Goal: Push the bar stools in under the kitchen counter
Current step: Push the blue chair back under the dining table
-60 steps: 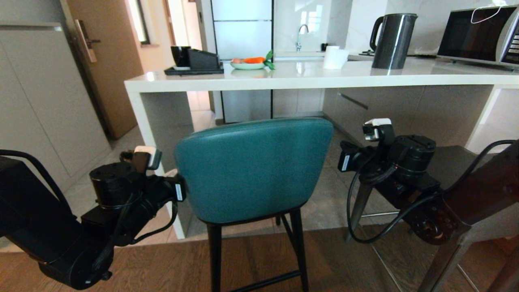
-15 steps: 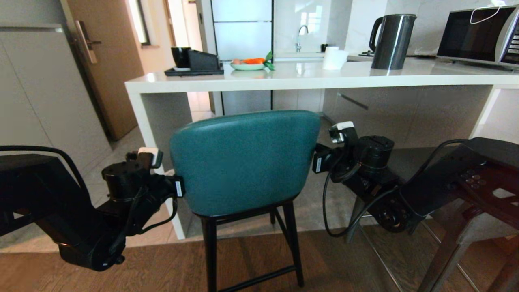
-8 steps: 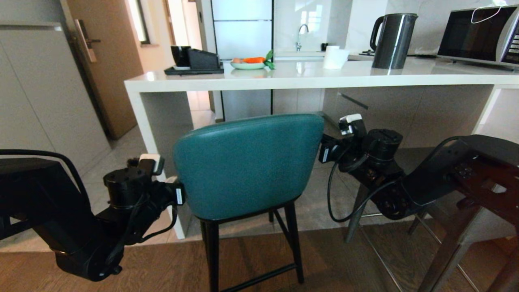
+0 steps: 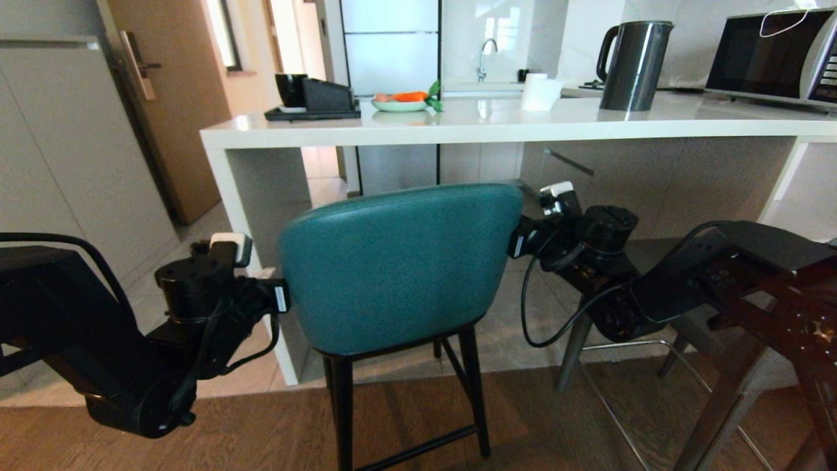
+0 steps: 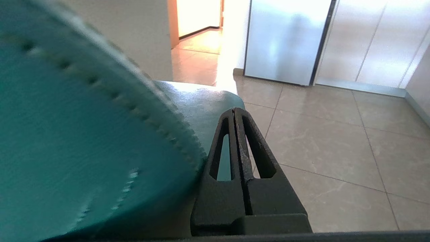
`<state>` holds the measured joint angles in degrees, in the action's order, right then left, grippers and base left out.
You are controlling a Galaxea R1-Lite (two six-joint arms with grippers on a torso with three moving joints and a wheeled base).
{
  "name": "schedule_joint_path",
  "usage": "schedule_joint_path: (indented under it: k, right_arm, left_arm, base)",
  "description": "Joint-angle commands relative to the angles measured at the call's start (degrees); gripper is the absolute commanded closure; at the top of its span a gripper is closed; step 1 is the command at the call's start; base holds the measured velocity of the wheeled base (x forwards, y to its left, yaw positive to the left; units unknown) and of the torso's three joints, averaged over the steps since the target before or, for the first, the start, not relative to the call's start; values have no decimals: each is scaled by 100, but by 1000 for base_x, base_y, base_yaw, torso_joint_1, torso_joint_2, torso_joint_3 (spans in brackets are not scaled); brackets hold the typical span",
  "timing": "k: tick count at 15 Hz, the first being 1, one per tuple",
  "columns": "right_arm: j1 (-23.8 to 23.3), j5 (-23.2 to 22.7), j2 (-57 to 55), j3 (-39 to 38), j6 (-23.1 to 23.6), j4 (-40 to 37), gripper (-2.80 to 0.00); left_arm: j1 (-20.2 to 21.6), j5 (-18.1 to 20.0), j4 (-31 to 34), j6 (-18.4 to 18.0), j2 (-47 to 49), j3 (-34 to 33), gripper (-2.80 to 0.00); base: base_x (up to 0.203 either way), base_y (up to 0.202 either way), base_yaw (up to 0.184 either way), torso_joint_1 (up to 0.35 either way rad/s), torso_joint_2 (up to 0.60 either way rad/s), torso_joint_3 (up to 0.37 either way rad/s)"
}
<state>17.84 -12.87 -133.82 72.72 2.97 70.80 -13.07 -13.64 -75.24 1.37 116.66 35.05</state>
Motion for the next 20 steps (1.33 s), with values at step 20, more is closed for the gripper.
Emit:
schedule_joint_path:
  k: [20]
  right_arm:
    - [862, 528, 39, -485, 1, 265, 0]
  left_arm:
    - [58, 151, 117, -237, 464, 865, 0]
  base:
    - [0, 0, 0, 0, 0, 0]
